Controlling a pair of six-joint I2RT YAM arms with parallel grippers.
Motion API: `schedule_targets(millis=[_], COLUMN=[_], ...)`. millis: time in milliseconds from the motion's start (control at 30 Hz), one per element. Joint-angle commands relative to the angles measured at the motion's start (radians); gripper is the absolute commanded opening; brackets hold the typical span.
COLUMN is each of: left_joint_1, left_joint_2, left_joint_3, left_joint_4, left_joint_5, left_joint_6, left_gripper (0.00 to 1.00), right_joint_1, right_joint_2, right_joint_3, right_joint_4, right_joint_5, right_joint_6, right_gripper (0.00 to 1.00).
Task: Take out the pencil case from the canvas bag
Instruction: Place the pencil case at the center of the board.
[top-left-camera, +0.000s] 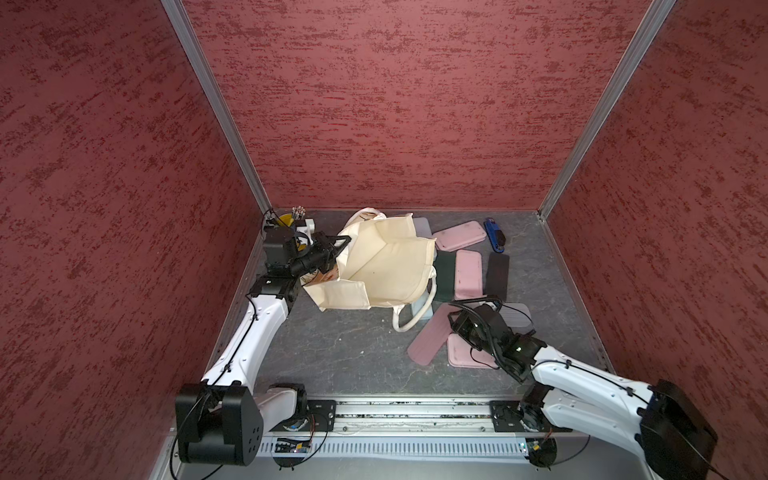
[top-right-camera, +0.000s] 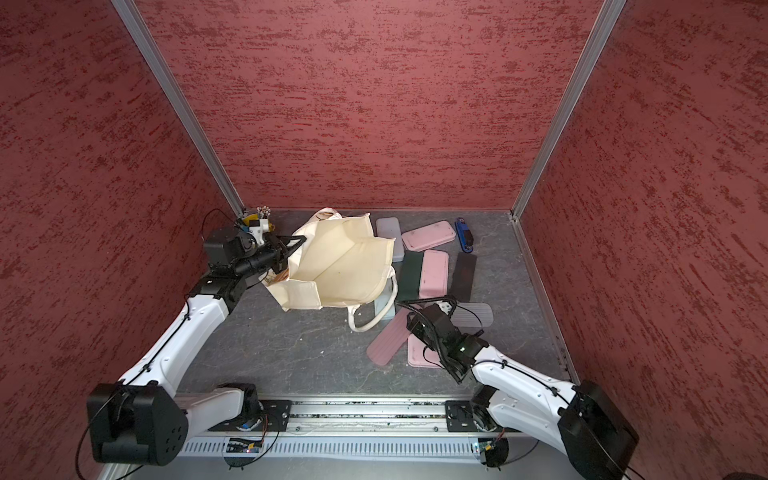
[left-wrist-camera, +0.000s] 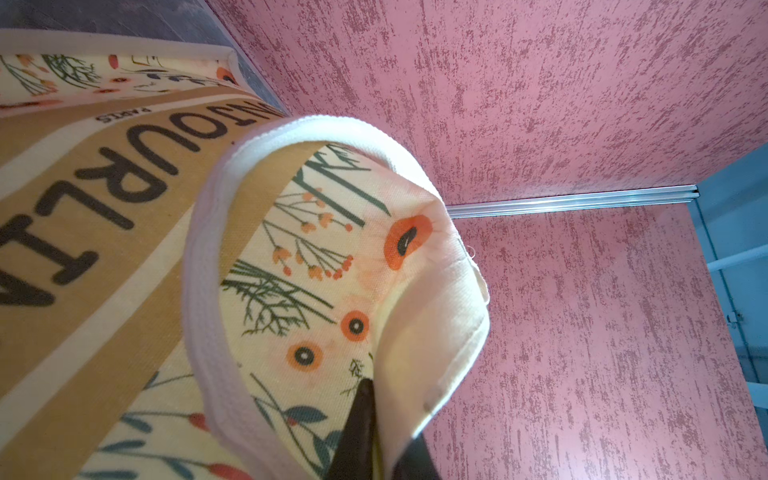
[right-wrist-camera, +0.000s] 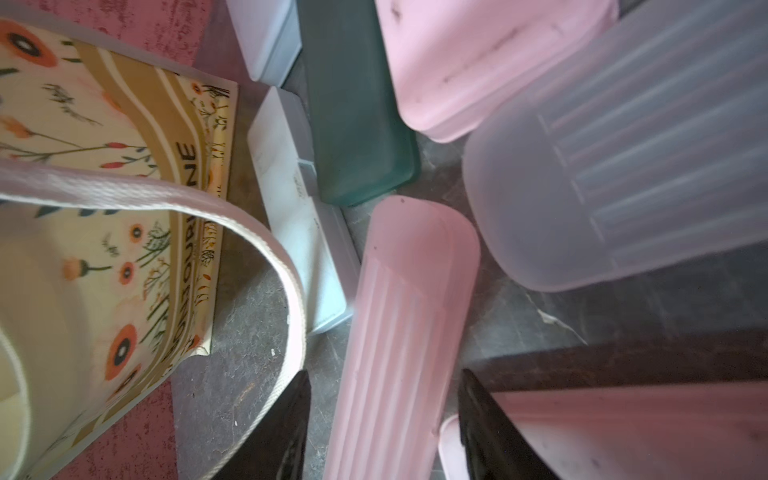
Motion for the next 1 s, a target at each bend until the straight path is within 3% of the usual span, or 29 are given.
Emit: schedule_targets(millis=[0,200,333,533,633,967], left_joint_1=[-0.009,-0.018,-0.018,-0.016,-0.016,-0.016], left_joint_2=[0.013,0.041,0.055,0.063,0.063,0.07], left_joint_3=[0.035,0.062,0.069,0.063,0.065,0.083], left_joint_4=[-0.015,0.001,0.006,0.015,0.02,0.03], left_joint_5=[0.005,0.013,0.021,0.03,0.03,0.037], left_joint_6=[0.023,0.02,0.02,0.016,0.01,0.005], left_gripper=[0.02,0.02,0.02,0.02,0.02,0.02], right_joint_1=[-0.004,-0.005,-0.005,-0.005,-0.005,-0.005], right_joint_2=[-0.047,-0.087,-0.015,0.189,0.246,0.3], right_joint_3=[0.057,0.06,0.104,0.231,0.243,0.251], right_joint_4=[0.027,0.257,0.383,0.398,0.419,0.385], right_joint_5=[0.026,-0.074,-0.148,-0.244,-0.233,-0.213], right_joint_6=[-0.13,-0.241,-0.269,-0.263,-0.229,-0.167], right_gripper=[0.58,0.59,0.61,0.6,0.58,0.56])
